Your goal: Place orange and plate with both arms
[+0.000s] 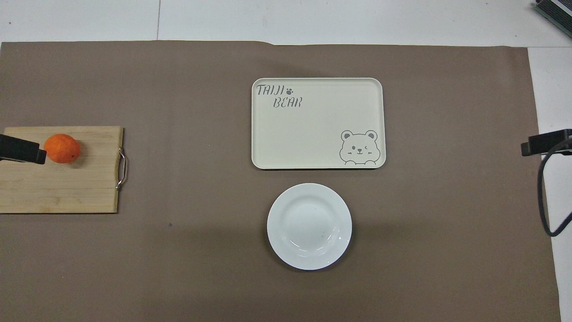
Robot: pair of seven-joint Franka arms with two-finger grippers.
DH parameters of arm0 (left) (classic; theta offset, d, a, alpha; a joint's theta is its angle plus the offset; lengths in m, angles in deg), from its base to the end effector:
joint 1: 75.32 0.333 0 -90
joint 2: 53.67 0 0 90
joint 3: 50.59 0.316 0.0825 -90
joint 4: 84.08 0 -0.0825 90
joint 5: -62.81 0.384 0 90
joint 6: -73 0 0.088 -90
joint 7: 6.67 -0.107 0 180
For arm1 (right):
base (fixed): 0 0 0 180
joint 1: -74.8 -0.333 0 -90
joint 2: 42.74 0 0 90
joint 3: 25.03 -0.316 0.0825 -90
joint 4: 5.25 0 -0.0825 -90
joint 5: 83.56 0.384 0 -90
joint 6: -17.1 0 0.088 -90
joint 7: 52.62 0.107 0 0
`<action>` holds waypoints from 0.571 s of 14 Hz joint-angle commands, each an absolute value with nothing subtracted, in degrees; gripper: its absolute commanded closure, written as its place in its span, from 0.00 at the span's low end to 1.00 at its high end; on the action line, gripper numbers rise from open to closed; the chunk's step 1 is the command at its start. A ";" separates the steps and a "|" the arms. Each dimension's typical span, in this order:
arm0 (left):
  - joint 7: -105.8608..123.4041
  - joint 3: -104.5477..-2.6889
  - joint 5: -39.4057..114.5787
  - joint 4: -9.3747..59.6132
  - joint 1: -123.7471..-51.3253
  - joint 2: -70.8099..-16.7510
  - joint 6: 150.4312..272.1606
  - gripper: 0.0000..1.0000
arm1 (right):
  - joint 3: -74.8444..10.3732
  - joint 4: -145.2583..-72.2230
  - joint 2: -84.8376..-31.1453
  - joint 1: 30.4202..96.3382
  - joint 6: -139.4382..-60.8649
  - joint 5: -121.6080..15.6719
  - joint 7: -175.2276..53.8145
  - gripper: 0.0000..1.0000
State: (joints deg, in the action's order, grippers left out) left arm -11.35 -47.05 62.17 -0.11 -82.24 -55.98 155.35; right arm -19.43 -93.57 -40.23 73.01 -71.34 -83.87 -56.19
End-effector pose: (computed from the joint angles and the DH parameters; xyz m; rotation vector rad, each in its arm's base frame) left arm 0.5260 -0.0315 0.6834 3.1202 -0.2223 0.0190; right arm 0.5371 -0.0377 0.6597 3.1367 -0.0070 0.0714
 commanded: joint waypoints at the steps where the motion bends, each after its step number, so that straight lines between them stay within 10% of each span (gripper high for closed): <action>1: -13.87 -47.43 61.32 -0.58 -80.51 -56.04 156.66 0.00 | -19.85 -94.11 -39.84 73.66 -71.67 -83.65 -56.66 0.00; 8: -24.58 -47.43 61.14 -0.58 -75.85 -48.49 165.70 0.00 | -19.85 -94.11 -39.84 73.66 -71.67 -83.65 -56.66 0.00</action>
State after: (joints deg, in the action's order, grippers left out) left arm -20.73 -46.95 62.11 0.09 -78.02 -51.35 162.69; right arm -19.43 -93.57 -40.23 73.01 -71.34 -83.87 -56.19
